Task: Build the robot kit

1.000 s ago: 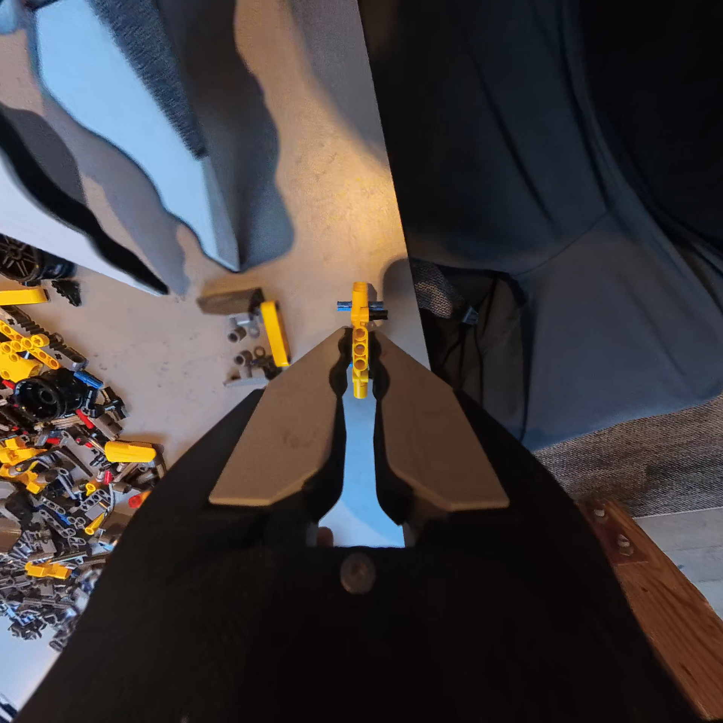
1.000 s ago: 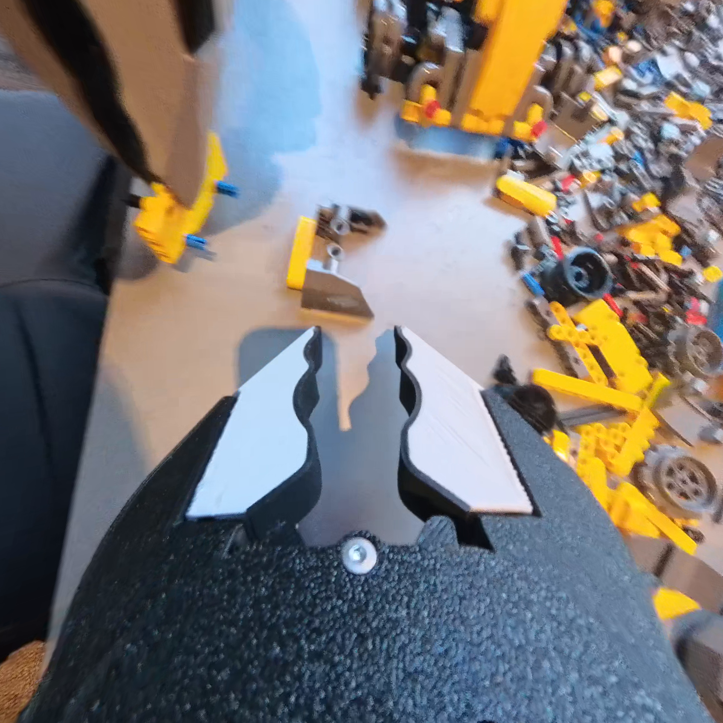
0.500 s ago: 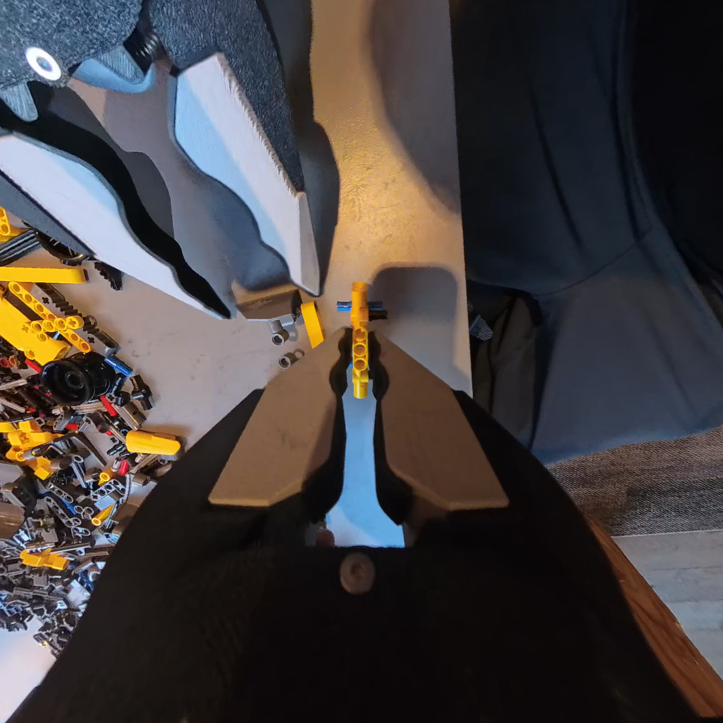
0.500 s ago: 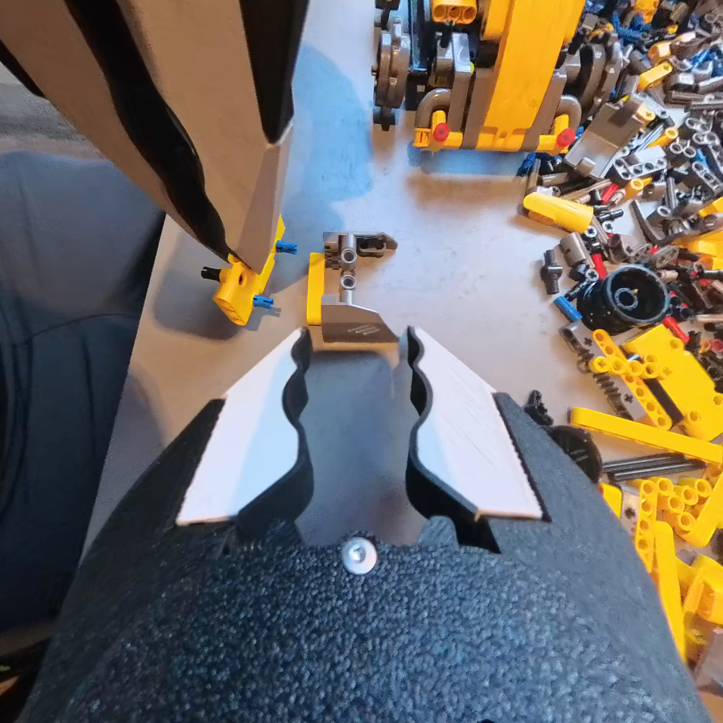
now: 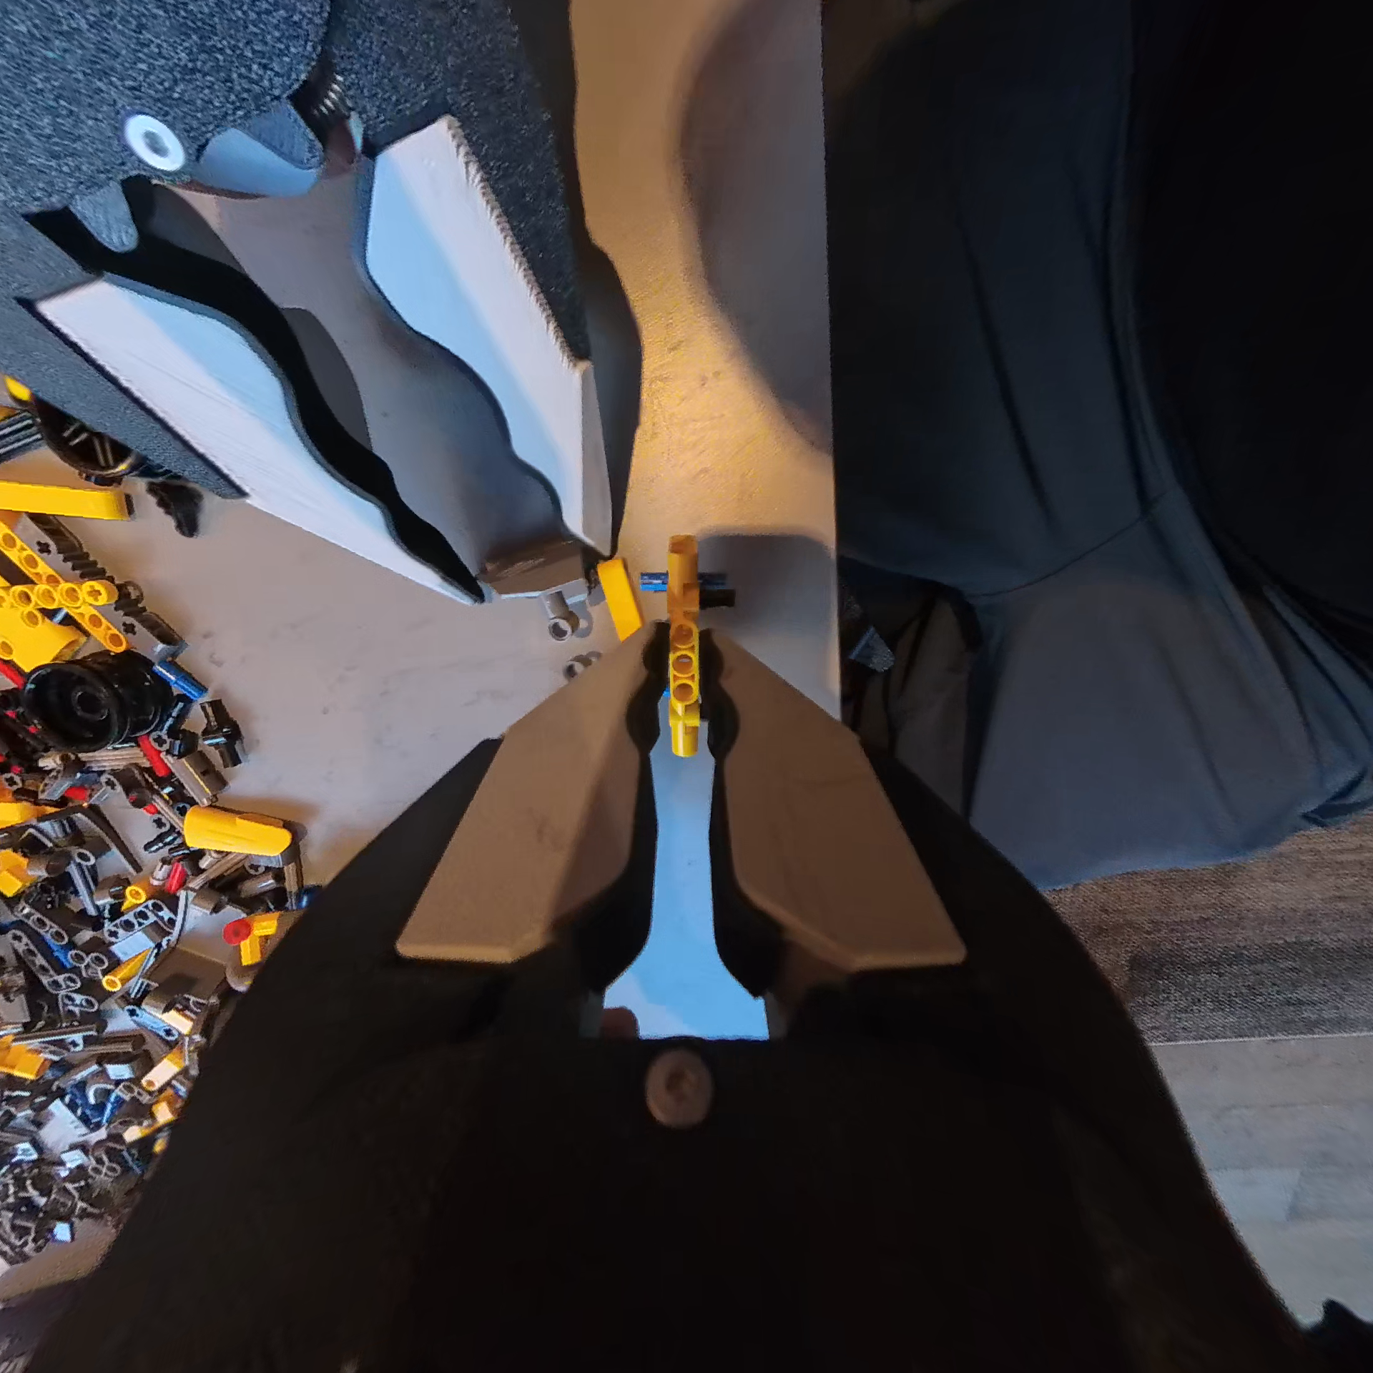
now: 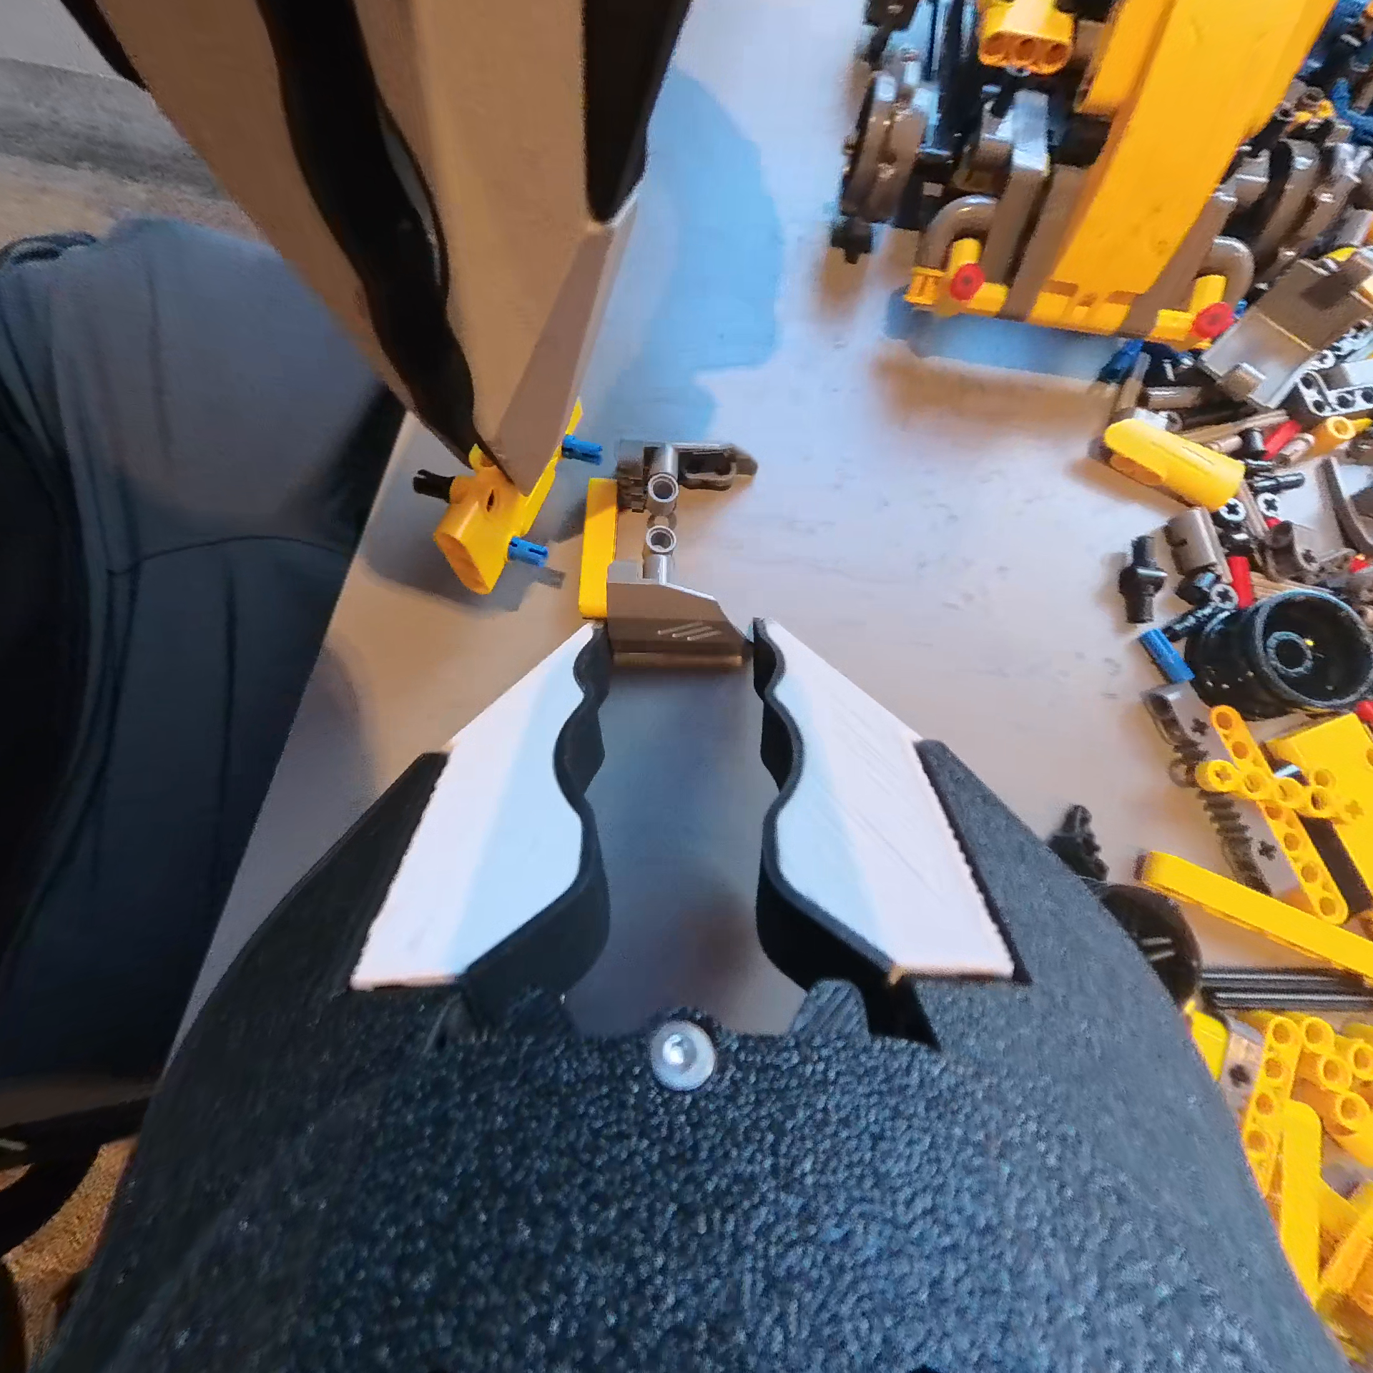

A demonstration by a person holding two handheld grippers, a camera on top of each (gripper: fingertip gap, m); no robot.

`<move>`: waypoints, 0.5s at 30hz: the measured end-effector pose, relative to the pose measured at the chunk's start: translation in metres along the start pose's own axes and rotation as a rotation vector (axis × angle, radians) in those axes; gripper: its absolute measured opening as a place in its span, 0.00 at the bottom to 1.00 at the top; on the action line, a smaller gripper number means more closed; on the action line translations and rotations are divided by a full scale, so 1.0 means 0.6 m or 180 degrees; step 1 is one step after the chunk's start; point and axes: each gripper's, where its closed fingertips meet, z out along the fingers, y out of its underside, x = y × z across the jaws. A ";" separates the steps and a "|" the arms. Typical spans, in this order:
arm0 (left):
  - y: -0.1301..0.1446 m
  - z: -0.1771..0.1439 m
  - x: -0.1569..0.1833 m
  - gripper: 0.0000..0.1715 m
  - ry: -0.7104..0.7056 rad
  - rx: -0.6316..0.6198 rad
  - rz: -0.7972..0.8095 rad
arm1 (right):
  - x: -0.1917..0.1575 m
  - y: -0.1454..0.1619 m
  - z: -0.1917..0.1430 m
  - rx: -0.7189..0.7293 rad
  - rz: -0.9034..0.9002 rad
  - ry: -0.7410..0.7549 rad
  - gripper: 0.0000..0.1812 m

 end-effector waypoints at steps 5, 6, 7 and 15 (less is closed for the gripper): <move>-0.010 0.005 0.002 0.04 0.0108 0.0022 -0.0199 | -0.002 0.006 -0.009 -0.0052 -0.0106 0.0045 0.30; -0.009 0.009 0.002 0.04 0.0135 -0.0007 -0.0251 | -0.003 0.008 -0.014 -0.0047 -0.0084 0.0023 0.34; -0.007 0.011 0.000 0.04 0.0126 -0.0054 -0.0273 | -0.006 0.008 -0.019 -0.0016 -0.0060 -0.0004 0.36; -0.002 0.011 -0.015 0.04 0.0025 -0.0163 -0.0400 | -0.027 -0.016 -0.028 0.0272 -0.0140 -0.0049 0.41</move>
